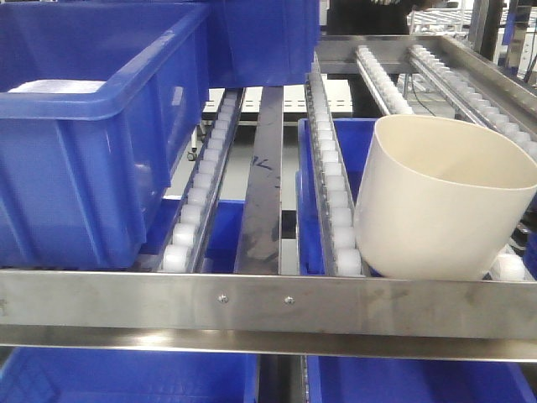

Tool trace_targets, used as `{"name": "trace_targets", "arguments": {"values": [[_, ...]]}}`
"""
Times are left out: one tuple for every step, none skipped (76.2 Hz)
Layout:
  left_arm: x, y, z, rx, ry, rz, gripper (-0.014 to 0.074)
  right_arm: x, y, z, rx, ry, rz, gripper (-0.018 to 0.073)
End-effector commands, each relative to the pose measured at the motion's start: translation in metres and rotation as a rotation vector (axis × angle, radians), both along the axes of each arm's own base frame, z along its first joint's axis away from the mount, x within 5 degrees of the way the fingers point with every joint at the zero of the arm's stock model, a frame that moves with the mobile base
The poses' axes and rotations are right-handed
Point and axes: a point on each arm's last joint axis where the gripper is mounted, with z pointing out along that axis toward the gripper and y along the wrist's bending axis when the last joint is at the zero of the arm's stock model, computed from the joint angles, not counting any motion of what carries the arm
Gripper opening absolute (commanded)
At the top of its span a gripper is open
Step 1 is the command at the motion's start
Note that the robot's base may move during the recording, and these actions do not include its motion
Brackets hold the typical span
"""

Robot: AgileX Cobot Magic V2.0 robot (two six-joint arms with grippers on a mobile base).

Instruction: Move white bin to right shelf second layer

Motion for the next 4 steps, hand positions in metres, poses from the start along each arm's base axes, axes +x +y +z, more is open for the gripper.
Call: {"name": "trace_targets", "arguments": {"values": [[0.0005,-0.0003,-0.0038,-0.009,-0.064,-0.004,0.0085,-0.0027,-0.0013,0.0143,0.003,-0.122,-0.014,0.0057],[0.0005,-0.0003,-0.0038,-0.009,-0.064,-0.004,0.0085,-0.0027,-0.0013,0.0143,0.003,-0.122,-0.014,0.0057],[0.0005,-0.0003,-0.0038,-0.009,-0.064,-0.004,0.0085,-0.0027,-0.0013,0.0143,0.003,-0.122,-0.014,0.0057],[0.0005,-0.0003,-0.0038,-0.009,-0.064,-0.004,0.0085,-0.0027,-0.0013,0.0143,0.003,-0.122,-0.014,0.0057]]}}
